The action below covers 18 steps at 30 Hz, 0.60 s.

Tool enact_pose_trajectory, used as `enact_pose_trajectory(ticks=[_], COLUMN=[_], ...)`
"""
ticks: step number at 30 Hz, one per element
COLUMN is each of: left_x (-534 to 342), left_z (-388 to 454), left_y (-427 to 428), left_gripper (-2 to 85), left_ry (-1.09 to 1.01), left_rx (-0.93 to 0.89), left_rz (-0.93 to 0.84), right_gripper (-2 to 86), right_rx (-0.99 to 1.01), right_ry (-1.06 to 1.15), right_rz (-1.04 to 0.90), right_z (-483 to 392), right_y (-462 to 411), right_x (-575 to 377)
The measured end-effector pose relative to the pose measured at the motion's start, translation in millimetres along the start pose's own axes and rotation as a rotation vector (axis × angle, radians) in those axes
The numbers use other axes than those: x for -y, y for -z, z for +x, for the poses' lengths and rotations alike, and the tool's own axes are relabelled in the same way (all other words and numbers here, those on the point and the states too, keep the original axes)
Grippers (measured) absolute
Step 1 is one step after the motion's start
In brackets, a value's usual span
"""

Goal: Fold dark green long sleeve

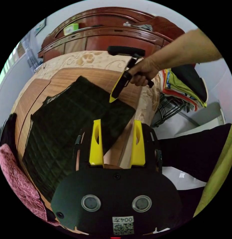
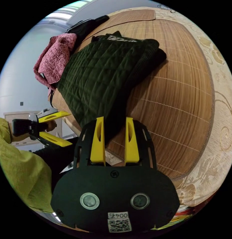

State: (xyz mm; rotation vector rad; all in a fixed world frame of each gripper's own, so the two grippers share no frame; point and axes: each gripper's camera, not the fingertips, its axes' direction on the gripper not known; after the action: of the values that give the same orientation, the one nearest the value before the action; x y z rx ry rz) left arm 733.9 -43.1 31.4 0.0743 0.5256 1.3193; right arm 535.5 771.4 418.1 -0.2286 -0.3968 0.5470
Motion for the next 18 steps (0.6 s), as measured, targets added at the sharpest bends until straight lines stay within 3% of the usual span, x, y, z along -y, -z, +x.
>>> enact_pose_trajectory(ticks=[7,18], left_x=[35,66], left_z=[40,103], left_y=[-20,-3], left_gripper=[18.2,18.2], left_ry=[0.049,0.089], left_rx=[0.055,0.287], left_rz=[-0.094,-0.120], right_gripper=[4.7,4.0], right_rx=[0.166,0.286], right_ry=[-0.078,-0.165], right_rz=[-0.061,-0.199], right_z=[33,48], right_y=[6,35], right_x=[20,80])
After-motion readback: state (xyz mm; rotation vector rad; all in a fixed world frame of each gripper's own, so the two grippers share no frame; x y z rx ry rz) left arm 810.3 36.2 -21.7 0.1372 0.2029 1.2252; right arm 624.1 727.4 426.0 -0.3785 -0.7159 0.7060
